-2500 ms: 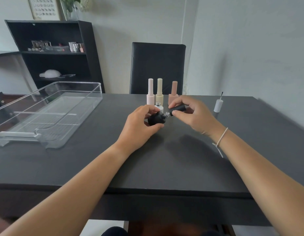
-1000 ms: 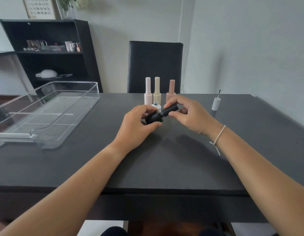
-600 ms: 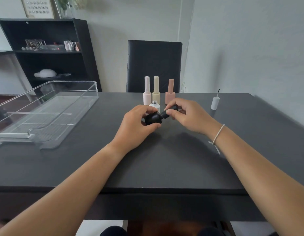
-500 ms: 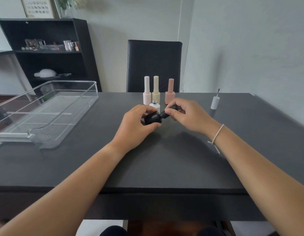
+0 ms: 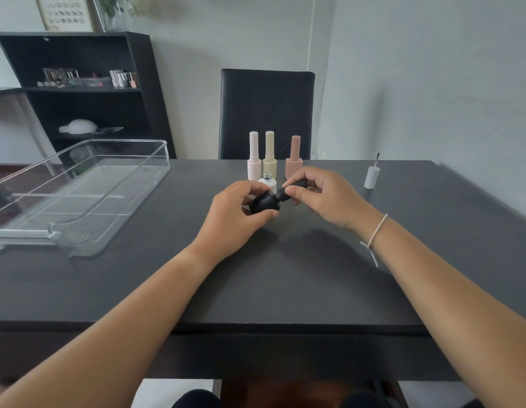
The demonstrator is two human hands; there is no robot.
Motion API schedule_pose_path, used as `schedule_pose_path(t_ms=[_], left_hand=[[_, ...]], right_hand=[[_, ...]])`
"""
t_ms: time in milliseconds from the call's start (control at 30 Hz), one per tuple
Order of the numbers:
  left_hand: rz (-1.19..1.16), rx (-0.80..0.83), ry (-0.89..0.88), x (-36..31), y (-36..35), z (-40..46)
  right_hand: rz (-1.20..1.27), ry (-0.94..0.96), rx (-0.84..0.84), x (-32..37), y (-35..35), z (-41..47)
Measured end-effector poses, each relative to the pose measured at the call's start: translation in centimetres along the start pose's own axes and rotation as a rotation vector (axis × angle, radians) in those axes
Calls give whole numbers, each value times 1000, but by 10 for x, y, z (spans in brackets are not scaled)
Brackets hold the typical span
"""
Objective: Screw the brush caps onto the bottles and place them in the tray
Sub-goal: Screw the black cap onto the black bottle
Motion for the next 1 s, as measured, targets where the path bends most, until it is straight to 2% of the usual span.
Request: schedule_pose_path(t_ms=[267, 700, 1000], left_hand=[[18, 19, -8, -1, -2, 0], [-53, -22, 40, 0, 1, 0], [-21, -6, 20, -1, -1, 0]], right_hand=[[-110, -33, -47, -8, 0, 4], [11, 51, -18, 7, 3, -1], [-32, -10, -12, -1, 0, 1]])
Point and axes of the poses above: each hand's wrist, its own z-axis towards the middle knuckle, its own y-axis out of the back of the hand, x = y × z, the point moved 9 cm from there along z, towards the middle knuckle, and after that the axes turned 12 degrees about -y, right-handed, at the moved point
